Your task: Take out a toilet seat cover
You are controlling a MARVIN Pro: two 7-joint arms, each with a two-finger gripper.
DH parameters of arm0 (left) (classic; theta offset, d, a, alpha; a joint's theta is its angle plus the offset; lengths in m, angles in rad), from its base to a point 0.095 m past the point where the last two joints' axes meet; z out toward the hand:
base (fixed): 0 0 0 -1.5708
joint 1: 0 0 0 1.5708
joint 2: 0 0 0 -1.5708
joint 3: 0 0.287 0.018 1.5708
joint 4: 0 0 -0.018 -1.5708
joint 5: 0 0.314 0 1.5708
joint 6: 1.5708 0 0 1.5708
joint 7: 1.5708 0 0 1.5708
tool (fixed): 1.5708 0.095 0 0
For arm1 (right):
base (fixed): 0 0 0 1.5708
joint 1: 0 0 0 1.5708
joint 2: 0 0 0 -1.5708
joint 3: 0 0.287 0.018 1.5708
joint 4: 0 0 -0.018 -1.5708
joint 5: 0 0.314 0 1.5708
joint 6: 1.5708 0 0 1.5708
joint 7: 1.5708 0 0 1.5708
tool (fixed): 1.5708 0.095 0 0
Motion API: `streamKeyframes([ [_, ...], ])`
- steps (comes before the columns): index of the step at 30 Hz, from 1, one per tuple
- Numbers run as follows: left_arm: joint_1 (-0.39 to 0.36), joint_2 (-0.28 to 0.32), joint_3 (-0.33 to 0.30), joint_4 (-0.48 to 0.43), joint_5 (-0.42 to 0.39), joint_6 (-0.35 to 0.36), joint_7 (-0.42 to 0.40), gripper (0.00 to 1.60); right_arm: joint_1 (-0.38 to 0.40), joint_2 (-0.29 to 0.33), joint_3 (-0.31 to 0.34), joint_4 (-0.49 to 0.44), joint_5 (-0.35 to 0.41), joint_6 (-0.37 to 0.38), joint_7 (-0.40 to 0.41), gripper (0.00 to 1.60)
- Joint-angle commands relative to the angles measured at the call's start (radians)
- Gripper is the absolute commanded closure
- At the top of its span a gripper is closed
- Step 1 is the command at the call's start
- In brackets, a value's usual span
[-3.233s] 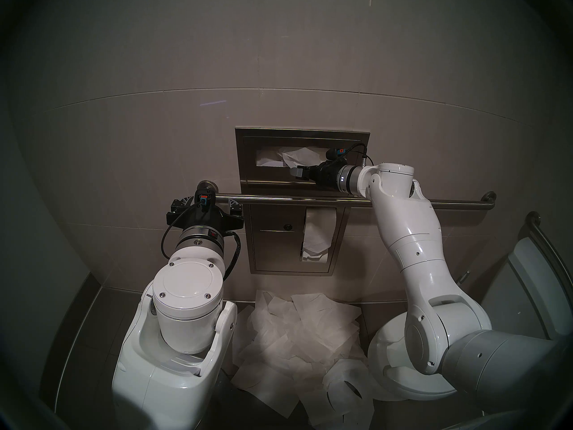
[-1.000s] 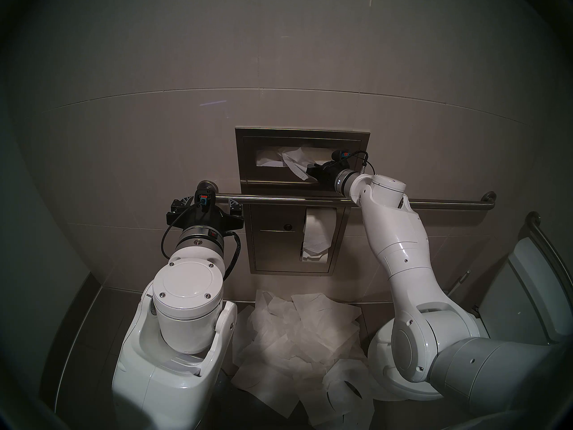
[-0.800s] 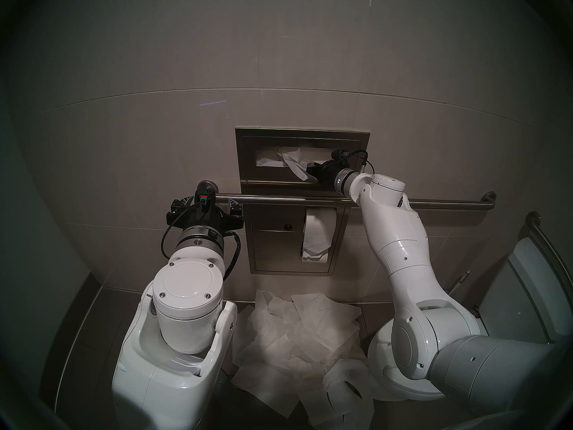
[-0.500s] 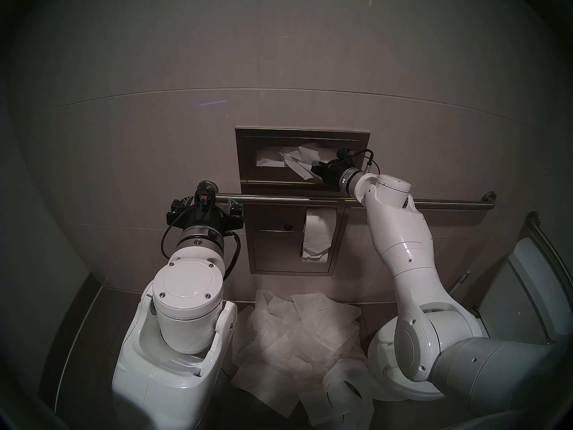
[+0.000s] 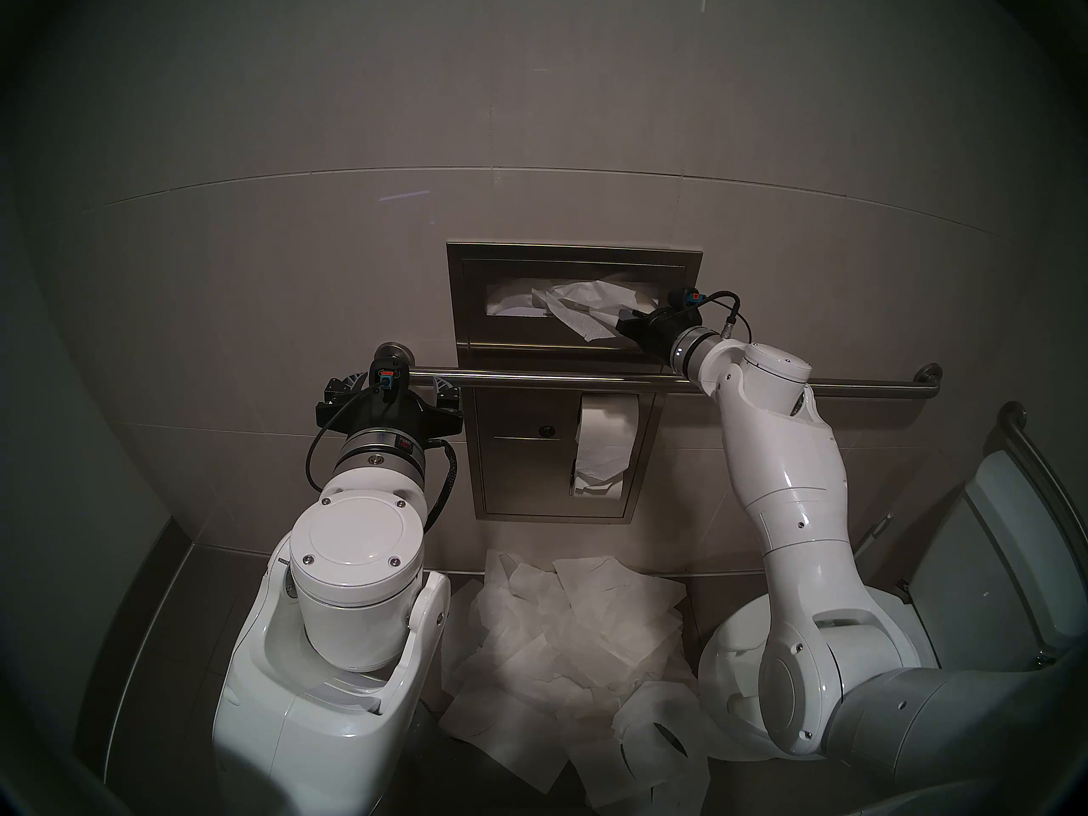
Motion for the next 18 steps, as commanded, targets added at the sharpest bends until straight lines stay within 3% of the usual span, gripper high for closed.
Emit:
streamKeyframes([
  [1,-0.018,-0.001,-0.001,-0.032,0.005,-0.009,0.003,0.00,-0.018,0.006,0.012,-0.110,0.000,0.010,-0.011,1.60],
  [8,-0.018,-0.002,-0.001,-0.031,0.004,-0.009,0.002,0.00,-0.125,-0.029,-0.023,-0.189,0.015,0.076,0.001,1.60],
  [18,-0.018,-0.001,-0.001,-0.032,0.005,-0.009,0.002,0.00,-0.215,-0.049,-0.010,-0.292,0.025,0.131,-0.032,1.60],
])
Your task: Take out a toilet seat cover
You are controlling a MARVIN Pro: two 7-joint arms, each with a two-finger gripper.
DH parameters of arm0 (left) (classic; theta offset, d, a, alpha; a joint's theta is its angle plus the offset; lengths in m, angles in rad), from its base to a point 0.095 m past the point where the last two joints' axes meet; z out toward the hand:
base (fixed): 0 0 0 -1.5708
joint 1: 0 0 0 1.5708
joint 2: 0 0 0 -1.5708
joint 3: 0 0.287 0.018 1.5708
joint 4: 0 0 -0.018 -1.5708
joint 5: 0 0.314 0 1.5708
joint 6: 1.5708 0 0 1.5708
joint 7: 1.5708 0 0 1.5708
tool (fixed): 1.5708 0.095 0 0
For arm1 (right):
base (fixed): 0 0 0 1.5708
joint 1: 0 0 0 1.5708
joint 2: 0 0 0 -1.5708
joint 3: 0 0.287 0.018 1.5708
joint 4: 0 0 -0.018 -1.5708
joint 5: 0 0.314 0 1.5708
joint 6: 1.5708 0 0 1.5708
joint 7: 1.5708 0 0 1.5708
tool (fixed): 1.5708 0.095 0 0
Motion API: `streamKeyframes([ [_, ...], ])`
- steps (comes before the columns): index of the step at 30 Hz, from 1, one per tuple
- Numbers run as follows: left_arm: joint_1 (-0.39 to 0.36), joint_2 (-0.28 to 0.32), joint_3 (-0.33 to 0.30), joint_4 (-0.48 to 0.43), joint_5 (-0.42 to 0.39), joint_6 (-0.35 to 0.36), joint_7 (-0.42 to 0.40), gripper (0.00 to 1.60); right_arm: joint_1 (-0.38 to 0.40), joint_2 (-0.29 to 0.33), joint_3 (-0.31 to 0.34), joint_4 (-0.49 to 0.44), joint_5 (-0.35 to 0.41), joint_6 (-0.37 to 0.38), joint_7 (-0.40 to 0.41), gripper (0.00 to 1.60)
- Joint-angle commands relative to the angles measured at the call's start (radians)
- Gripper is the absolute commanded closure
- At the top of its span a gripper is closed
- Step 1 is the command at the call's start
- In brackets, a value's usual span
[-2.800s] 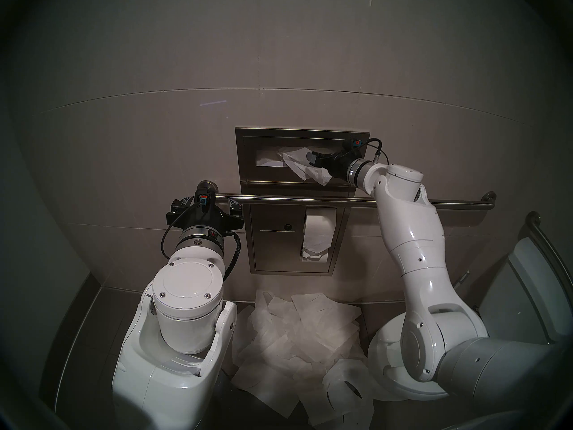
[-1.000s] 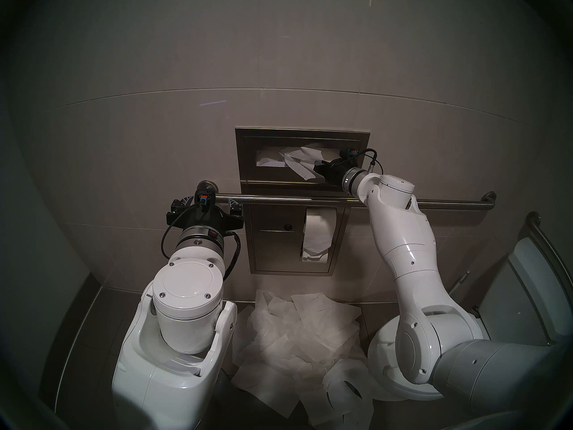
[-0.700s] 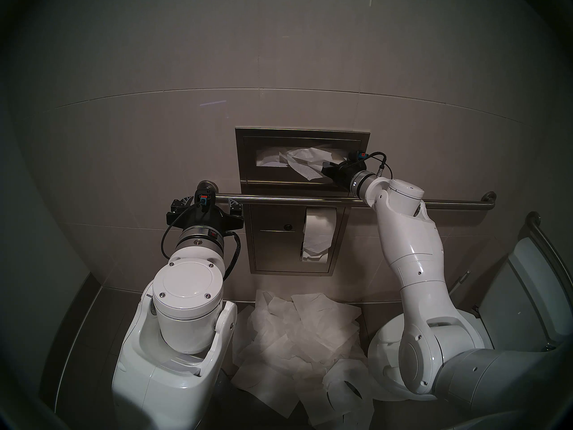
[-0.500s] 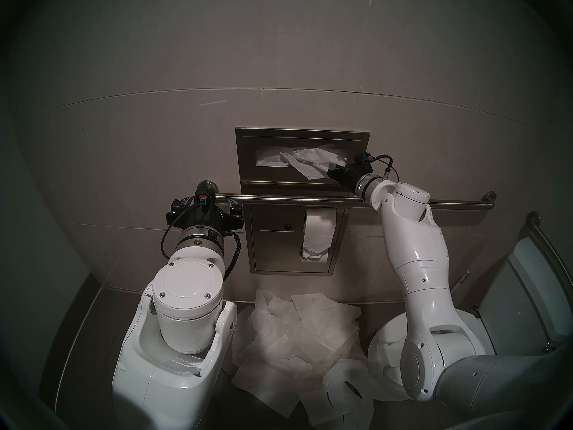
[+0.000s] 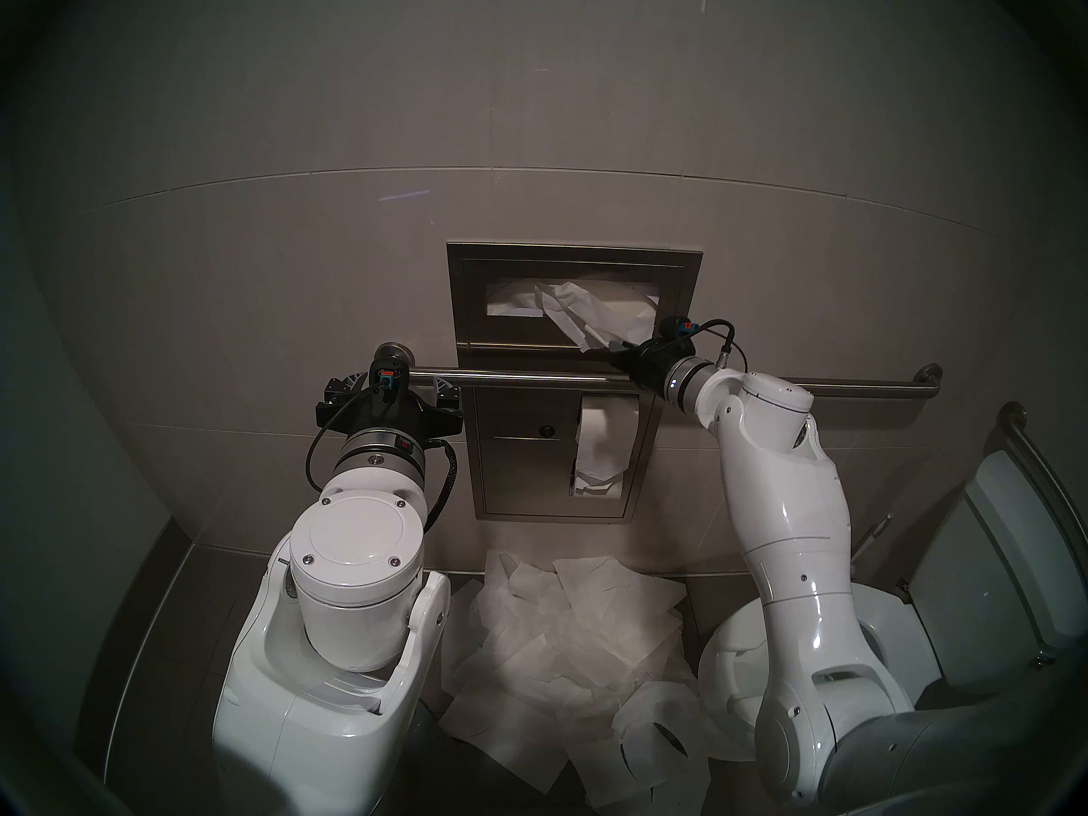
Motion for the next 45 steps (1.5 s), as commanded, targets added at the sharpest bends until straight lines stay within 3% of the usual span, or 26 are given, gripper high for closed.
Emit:
streamKeyframes([
  [1,-0.018,-0.001,-0.001,-0.032,0.005,-0.009,0.003,0.00,-0.046,-0.018,0.019,-0.108,0.011,0.018,-0.019,1.60],
  [16,-0.018,-0.001,-0.001,-0.033,0.005,-0.009,0.003,0.00,-0.124,-0.034,0.030,-0.225,0.008,0.078,-0.069,1.60],
  [34,-0.018,-0.001,-0.001,-0.032,0.005,-0.009,0.002,0.00,-0.094,-0.041,-0.005,-0.220,0.007,0.078,-0.078,1.60],
  [35,-0.018,-0.001,-0.001,-0.032,0.005,-0.009,0.002,0.00,-0.093,-0.040,-0.005,-0.219,0.008,0.077,-0.077,0.88],
  [36,-0.018,-0.001,-0.001,-0.032,0.005,-0.009,0.002,0.00,-0.093,-0.040,-0.005,-0.219,0.008,0.077,-0.078,0.27],
  [45,-0.018,-0.001,-0.001,-0.032,0.005,-0.009,0.002,0.00,-0.093,-0.040,-0.005,-0.219,0.008,0.077,-0.078,0.27],
])
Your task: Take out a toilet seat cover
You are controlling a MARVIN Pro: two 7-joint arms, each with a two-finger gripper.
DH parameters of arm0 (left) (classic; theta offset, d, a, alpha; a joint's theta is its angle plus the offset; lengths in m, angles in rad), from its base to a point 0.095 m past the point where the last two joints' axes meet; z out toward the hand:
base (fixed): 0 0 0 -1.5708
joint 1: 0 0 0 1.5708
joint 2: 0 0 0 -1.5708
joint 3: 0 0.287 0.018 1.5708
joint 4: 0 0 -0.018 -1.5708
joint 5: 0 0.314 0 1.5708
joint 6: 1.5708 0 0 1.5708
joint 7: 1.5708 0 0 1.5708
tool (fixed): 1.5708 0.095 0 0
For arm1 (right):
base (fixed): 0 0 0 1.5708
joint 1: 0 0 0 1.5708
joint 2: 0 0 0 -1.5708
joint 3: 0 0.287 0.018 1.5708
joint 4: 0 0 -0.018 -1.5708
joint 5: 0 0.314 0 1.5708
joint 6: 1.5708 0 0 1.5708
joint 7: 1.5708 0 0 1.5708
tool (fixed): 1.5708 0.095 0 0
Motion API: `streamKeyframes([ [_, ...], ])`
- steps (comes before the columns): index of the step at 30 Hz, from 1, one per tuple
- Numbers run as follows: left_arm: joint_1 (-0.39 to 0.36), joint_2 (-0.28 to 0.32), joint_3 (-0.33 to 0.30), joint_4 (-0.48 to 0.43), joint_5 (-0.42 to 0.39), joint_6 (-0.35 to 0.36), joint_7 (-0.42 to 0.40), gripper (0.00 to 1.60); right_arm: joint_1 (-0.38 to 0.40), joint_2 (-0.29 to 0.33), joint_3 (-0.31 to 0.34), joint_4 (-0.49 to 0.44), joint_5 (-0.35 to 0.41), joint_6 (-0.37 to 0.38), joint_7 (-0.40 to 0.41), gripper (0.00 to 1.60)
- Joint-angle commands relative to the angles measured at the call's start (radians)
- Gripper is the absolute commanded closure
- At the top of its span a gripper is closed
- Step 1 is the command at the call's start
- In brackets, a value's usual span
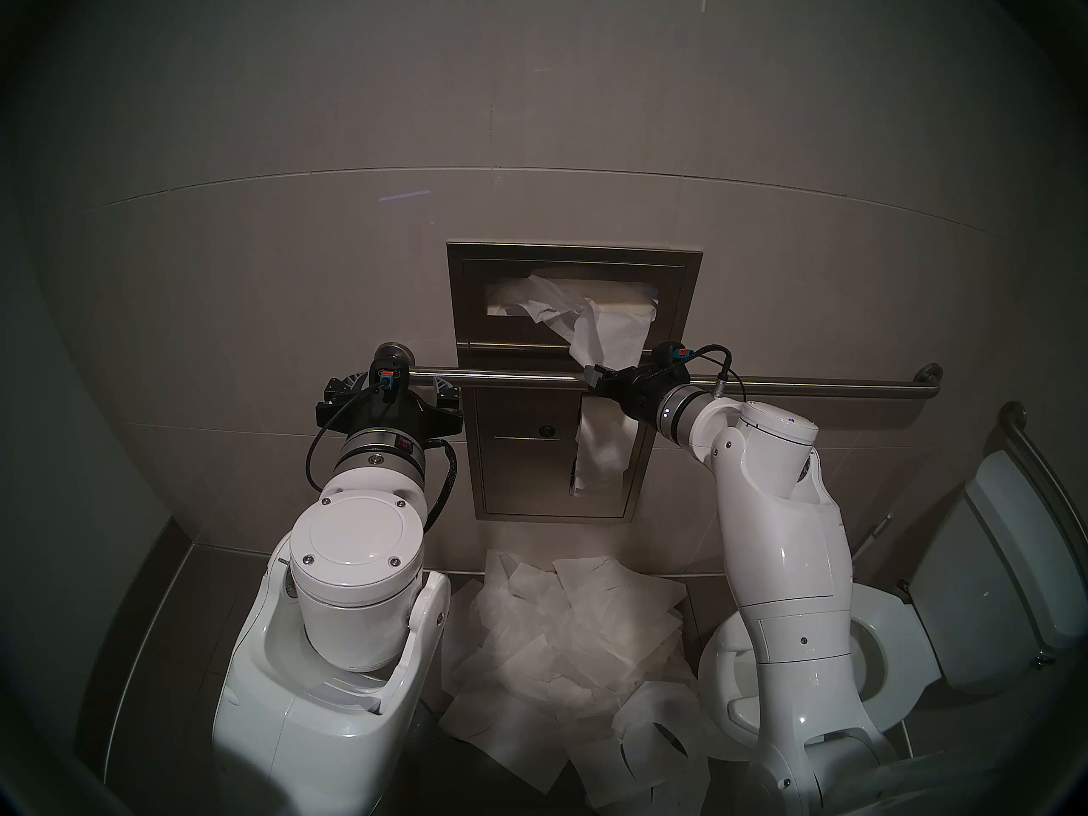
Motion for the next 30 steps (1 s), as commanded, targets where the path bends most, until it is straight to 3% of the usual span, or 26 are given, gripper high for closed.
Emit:
streamKeyframes([
  [1,-0.018,-0.001,-0.001,-0.032,0.005,-0.009,0.003,0.00,0.037,0.001,0.004,-0.035,0.000,-0.008,0.000,0.27],
  [7,-0.018,-0.001,-0.001,-0.032,0.005,-0.009,0.003,0.00,0.037,0.001,0.004,-0.035,0.000,-0.008,0.000,0.27],
  [8,-0.026,0.028,0.011,-0.026,0.028,-0.037,0.003,0.00,0.037,0.001,0.004,-0.035,0.000,-0.008,0.000,0.27],
  [11,-0.060,0.033,0.023,0.011,0.054,-0.057,0.013,0.00,0.037,0.001,0.004,-0.034,0.000,-0.008,0.000,0.27],
  [14,-0.111,0.092,0.044,0.072,0.127,-0.097,0.028,0.00,0.037,0.001,0.004,-0.033,0.000,-0.009,0.000,0.27],
  [17,-0.137,0.096,0.048,0.115,0.168,-0.130,0.029,0.00,0.037,0.001,0.004,-0.033,0.000,-0.009,0.001,0.27],
  [19,-0.164,0.079,0.042,0.145,0.188,-0.146,0.032,1.60,0.037,0.001,0.004,-0.032,0.000,-0.009,0.001,0.27],
  [28,-0.256,0.059,-0.011,0.210,0.220,-0.193,-0.030,1.60,0.036,0.000,0.005,-0.029,0.001,-0.009,0.001,0.27],
  [30,-0.233,0.056,-0.020,0.196,0.221,-0.203,-0.045,1.60,0.036,0.000,0.005,-0.029,0.001,-0.009,0.001,0.27],
])
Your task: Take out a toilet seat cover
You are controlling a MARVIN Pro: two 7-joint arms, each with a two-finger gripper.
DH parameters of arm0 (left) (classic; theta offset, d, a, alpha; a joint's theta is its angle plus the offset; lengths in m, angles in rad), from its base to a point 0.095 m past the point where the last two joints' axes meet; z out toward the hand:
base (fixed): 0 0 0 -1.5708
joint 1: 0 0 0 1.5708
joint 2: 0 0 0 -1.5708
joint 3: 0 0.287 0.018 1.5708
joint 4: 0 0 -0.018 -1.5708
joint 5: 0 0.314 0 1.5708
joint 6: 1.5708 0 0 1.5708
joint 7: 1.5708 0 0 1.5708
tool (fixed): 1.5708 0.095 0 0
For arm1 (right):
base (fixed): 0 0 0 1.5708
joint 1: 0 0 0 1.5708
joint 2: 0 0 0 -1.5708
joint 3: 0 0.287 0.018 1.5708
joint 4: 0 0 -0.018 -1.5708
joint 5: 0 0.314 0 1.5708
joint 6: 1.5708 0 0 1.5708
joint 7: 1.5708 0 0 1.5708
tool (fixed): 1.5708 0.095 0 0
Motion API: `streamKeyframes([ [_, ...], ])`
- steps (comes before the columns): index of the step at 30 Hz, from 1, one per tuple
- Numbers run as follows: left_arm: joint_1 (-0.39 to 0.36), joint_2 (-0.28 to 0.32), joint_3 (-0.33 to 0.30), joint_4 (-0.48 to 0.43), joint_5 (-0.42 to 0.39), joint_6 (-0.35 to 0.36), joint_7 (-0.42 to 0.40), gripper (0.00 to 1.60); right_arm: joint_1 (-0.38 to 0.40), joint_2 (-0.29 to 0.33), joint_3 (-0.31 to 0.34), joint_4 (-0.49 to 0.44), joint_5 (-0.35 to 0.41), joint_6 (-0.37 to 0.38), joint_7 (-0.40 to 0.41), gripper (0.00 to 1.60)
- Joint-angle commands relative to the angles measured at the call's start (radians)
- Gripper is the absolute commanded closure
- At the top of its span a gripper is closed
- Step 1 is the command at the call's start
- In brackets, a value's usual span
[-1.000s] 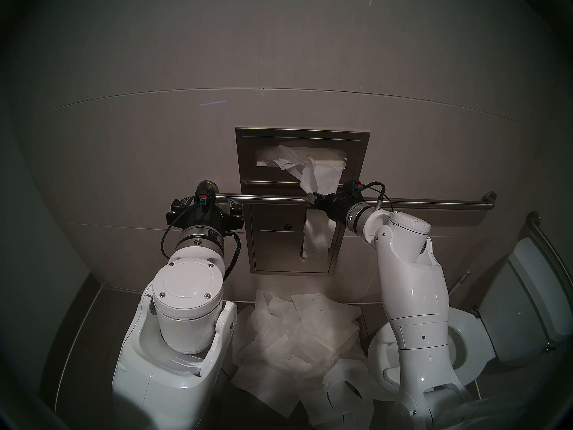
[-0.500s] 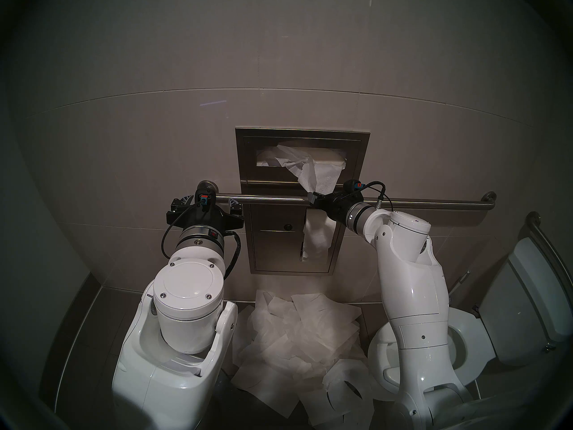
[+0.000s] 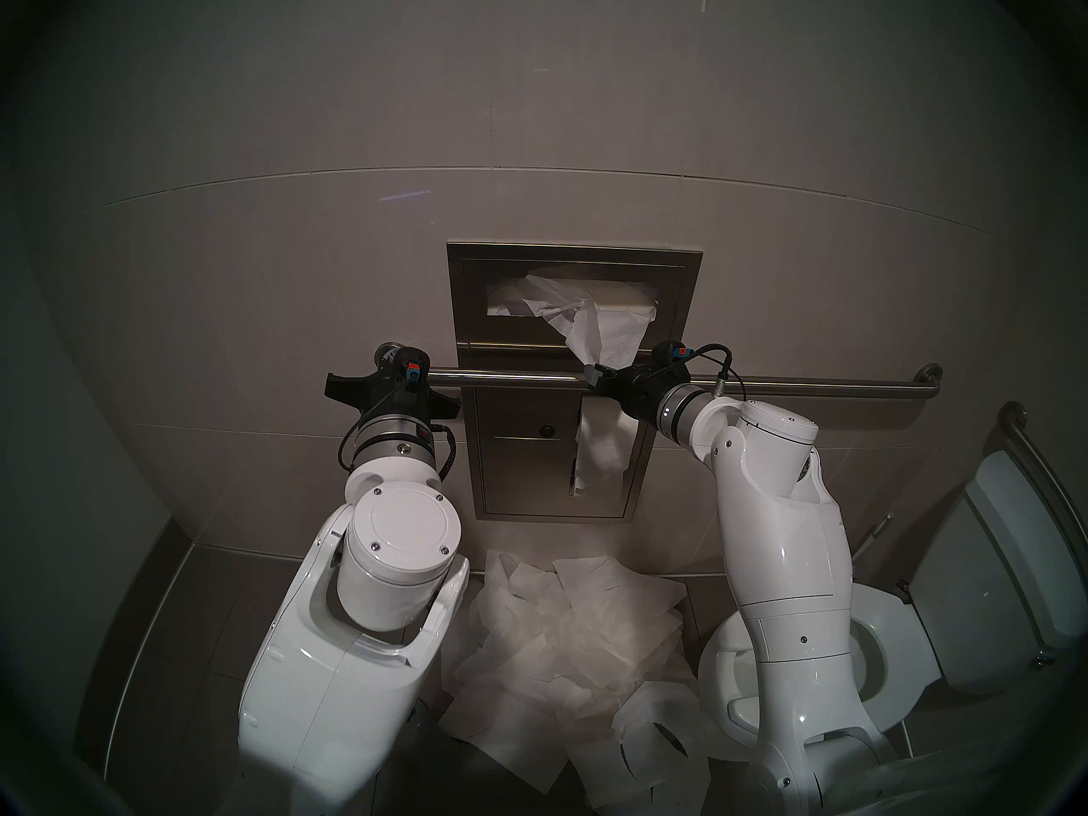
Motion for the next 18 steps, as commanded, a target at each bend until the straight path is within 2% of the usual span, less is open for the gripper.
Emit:
streamKeyframes([
  [1,-0.121,-0.002,-0.032,-0.005,0.034,-0.057,-0.058,1.60,0.034,0.001,0.003,-0.031,0.001,-0.009,0.001,0.27],
  [3,-0.129,-0.015,-0.044,0.006,0.034,-0.060,-0.075,1.60,0.034,0.001,0.003,-0.030,0.001,-0.009,0.001,0.27],
  [4,-0.137,-0.018,-0.049,0.014,0.038,-0.065,-0.086,0.94,0.034,0.001,0.003,-0.030,0.001,-0.009,0.002,0.27],
  [5,-0.138,-0.022,-0.053,0.019,0.042,-0.066,-0.091,0.55,0.034,0.001,0.003,-0.030,0.001,-0.009,0.002,0.27],
  [6,-0.151,-0.024,-0.056,0.031,0.044,-0.069,-0.101,0.00,0.034,0.001,0.003,-0.030,0.001,-0.009,0.002,0.27],
  [12,-0.201,-0.039,-0.055,0.099,0.069,-0.082,-0.150,0.00,0.034,0.001,0.003,-0.029,0.001,-0.009,0.002,0.27],
  [18,-0.250,-0.020,-0.011,0.187,0.131,-0.110,-0.203,0.00,0.034,0.001,0.003,-0.029,0.001,-0.009,0.002,0.27],
])
